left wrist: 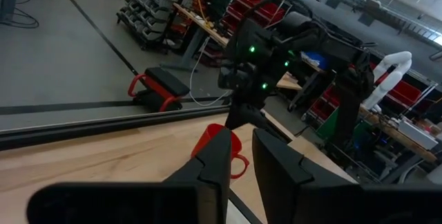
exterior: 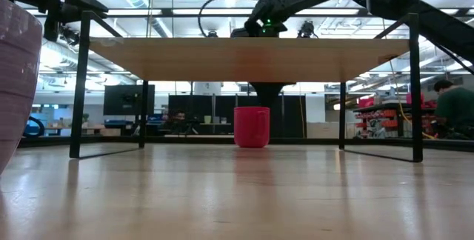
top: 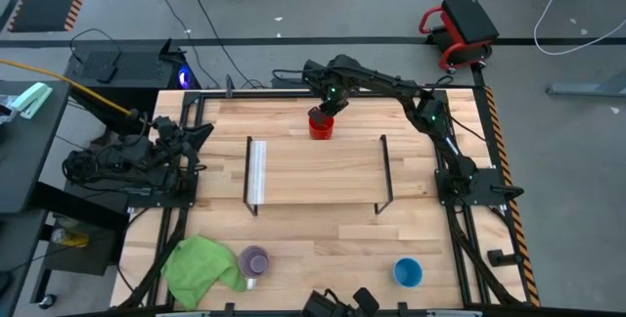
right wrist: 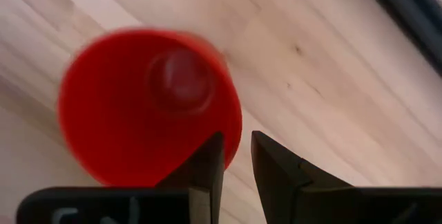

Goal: Stack small to large cups/mugs on shelf
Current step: Put the red mug on the shelf

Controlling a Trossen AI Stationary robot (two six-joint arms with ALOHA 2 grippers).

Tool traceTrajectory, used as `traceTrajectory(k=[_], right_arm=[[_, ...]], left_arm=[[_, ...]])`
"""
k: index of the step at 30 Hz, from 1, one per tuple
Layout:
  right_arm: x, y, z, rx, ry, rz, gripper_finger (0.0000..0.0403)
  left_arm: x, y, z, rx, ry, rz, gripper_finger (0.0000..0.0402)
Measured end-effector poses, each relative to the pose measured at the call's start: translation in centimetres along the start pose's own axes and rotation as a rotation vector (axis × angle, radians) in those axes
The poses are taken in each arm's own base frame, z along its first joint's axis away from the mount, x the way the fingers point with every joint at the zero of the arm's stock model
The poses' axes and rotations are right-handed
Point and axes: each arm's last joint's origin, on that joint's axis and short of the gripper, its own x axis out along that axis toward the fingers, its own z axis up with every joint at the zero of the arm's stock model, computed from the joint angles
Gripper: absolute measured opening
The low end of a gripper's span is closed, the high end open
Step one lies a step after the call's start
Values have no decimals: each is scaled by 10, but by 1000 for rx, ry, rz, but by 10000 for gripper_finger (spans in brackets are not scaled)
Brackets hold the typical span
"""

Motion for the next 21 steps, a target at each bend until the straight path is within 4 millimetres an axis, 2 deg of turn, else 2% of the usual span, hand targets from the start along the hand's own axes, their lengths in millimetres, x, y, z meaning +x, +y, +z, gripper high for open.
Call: traceTrajectory(k=[10,21], right_arm=[[23,4,0,8,0,18,82],[24,4,3,12,-28,29,82]], left_arm=[[0,0,0,1,0,0,73],[0,0,0,1,0,0,70]])
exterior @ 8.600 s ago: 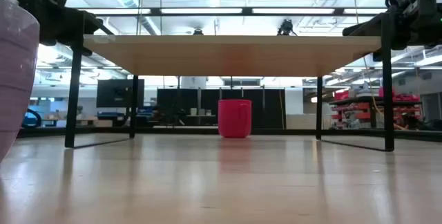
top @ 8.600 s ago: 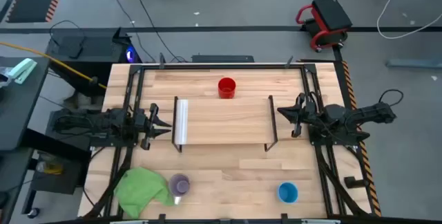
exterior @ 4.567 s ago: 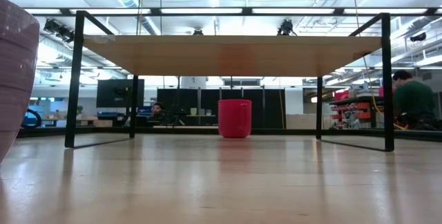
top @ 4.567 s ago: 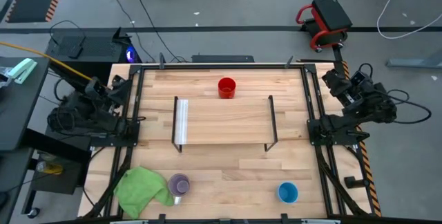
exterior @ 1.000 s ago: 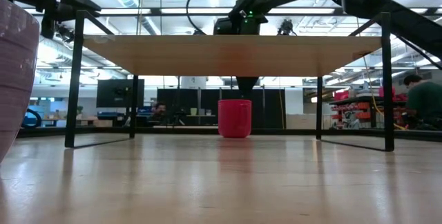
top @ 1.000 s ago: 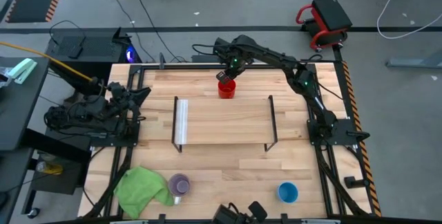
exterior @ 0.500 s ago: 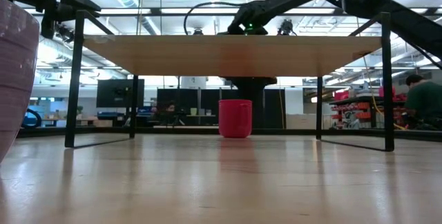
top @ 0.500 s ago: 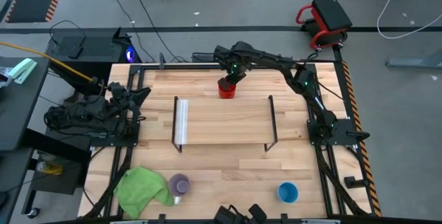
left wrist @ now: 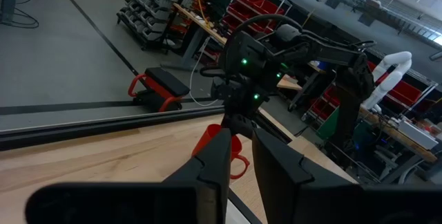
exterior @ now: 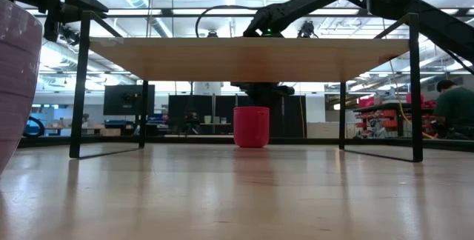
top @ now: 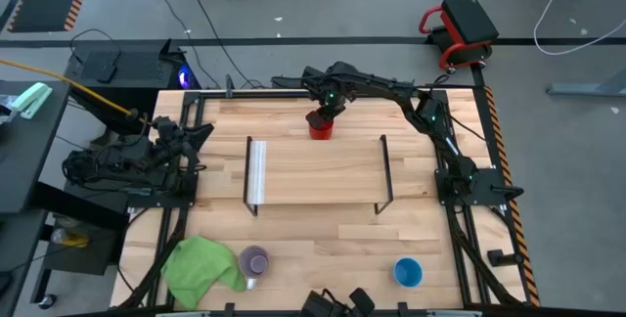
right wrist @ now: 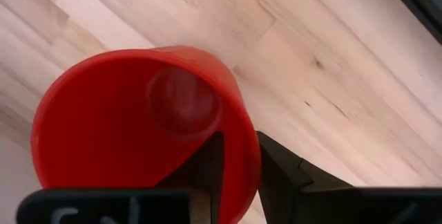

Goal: Stack small to large cups/mugs on shelf
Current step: Put the red mug on the shelf

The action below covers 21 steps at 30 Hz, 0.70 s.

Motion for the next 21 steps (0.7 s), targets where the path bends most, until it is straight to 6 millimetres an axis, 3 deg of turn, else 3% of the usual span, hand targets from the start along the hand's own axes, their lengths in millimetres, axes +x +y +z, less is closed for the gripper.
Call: traceTrajectory(k=[11,21], right_arm=[[0,0,1,0,-7,3,82],[-19,-4,9,6,-68,24,82]], left_arm=[[0,0,0,0,0,0,62],[0,0,0,0,0,0,57]])
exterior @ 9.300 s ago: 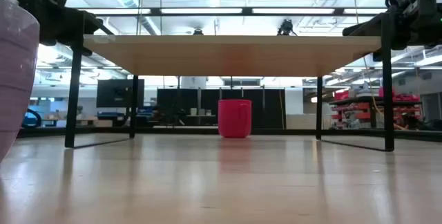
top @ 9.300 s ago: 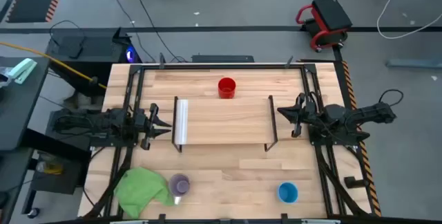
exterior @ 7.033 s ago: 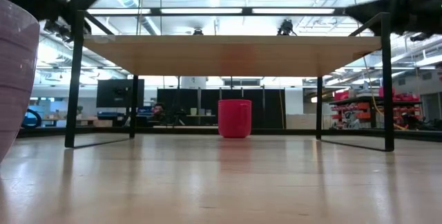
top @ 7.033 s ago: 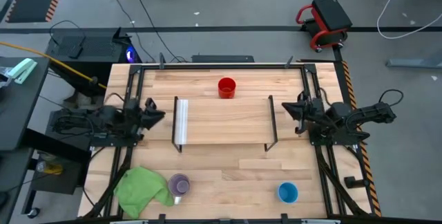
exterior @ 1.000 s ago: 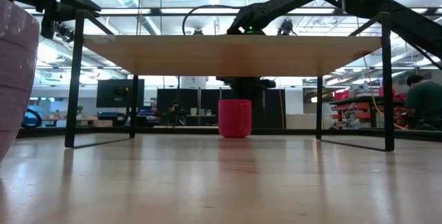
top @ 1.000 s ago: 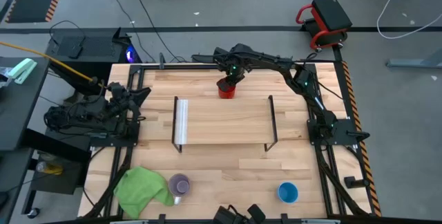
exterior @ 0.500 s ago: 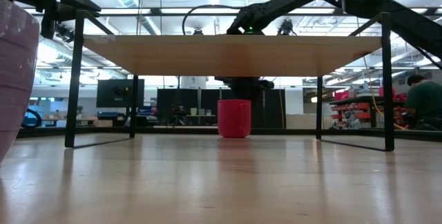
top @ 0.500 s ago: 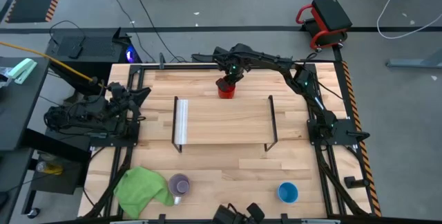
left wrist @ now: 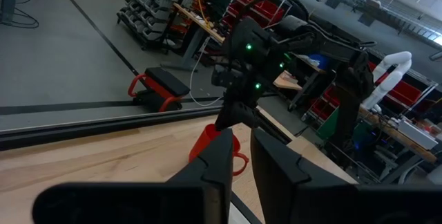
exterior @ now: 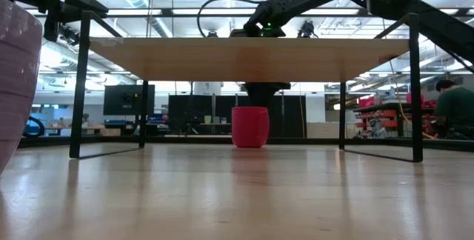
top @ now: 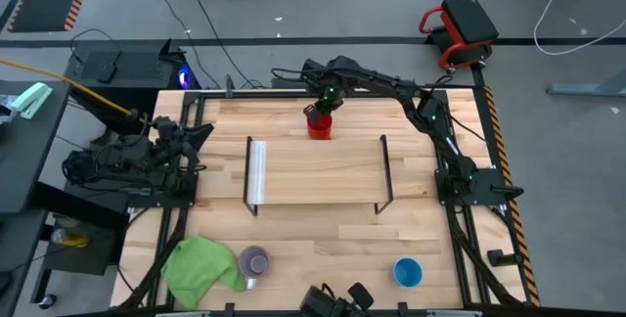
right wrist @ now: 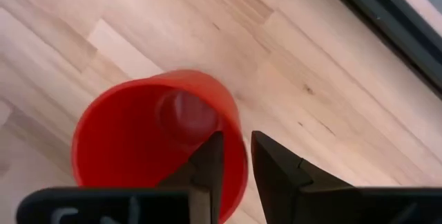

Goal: Stack small to large cups/mugs on shelf
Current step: Put the red mug on the shelf

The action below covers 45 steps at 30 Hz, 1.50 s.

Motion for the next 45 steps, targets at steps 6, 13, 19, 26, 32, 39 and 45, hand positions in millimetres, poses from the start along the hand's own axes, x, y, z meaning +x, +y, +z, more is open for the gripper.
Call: traceTrajectory(k=[6,13,19,26,32,39,45], right_arm=[[0,-7,-1,15,32,-14,82],[2,-8,-3,14,45,-19,82],[2,-7,-3,13,45,-19,81],[2,-7,-3,-5,44,-18,57],[2,-6,-3,-37,44,-14,10],[-1,-4,-4,-96,52,-17,6],[-37,-3,-1,-127,15,-10,4]], left_arm=[[0,0,0,-10,0,0,61],[0,0,0,-9,0,0,61],[0,0,0,-9,0,1,55],[0,0,0,-9,0,0,55],[0,0,0,-9,0,1,51],[0,0,0,-10,0,0,49],[0,1,0,-12,-15,21,43]])
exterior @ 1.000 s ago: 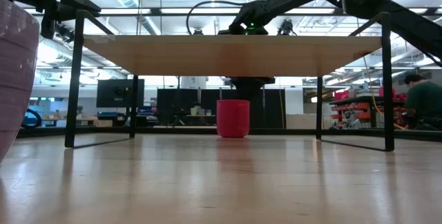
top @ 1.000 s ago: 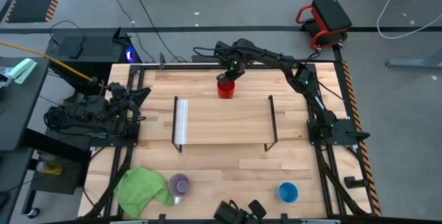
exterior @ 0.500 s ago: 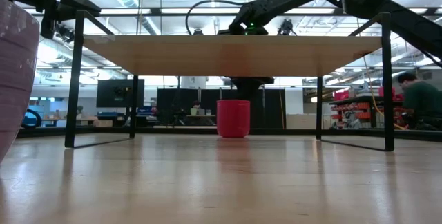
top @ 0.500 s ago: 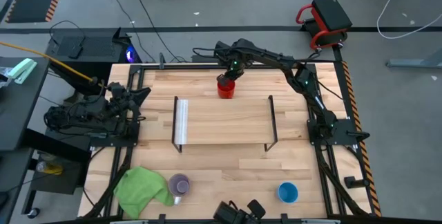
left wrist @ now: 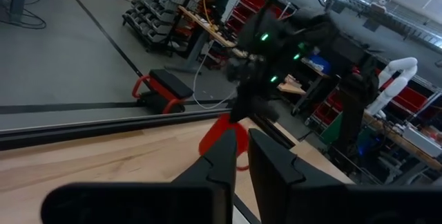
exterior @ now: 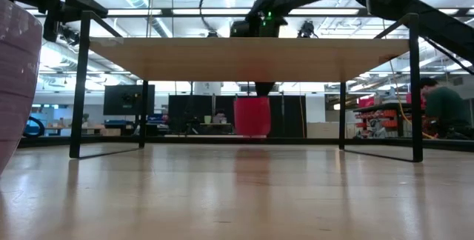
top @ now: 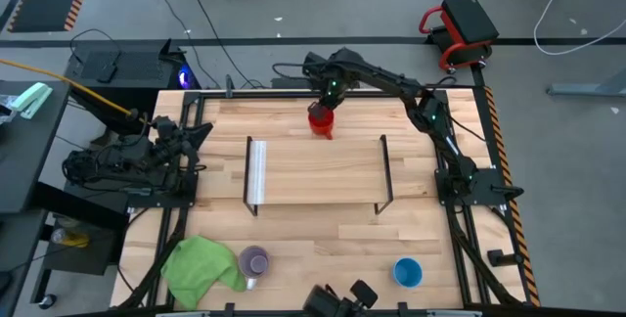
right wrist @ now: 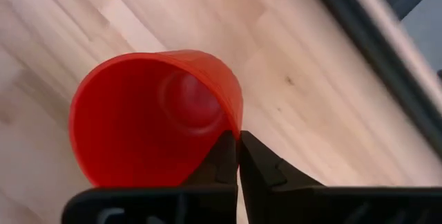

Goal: Stack small to large cups/mugs on shelf
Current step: Put the red mug on the shelf

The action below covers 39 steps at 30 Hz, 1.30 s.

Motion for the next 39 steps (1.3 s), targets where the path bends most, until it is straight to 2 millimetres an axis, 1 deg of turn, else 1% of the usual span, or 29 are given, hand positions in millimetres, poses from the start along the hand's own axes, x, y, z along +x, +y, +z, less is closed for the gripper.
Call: traceTrajectory(k=[3,5,10,15,20,24,29,34,37,39], right_arm=[[-21,-6,0,12,-68,4,3],[-35,-12,-7,22,-66,-7,2],[-77,-31,-25,54,-95,-18,2],[-128,-43,-50,100,-199,-2,2],[-174,-46,-82,182,-289,20,2],[-202,-32,-108,193,-357,86,2],[-227,-6,-138,151,-389,214,2],[-237,23,-160,98,-364,324,2],[-237,38,-167,73,-336,365,2],[-234,46,-170,62,-307,379,2]], left_arm=[[0,0,0,-4,-1,1,39],[0,0,0,-4,-1,1,39],[0,0,0,-4,-3,4,39],[0,0,0,-2,-4,10,33],[0,1,0,2,-2,13,28],[0,1,0,1,-3,13,29],[0,1,0,1,-2,13,27],[0,1,0,1,-3,13,21],[0,1,0,1,-3,13,21],[0,1,0,0,-2,13,23]])
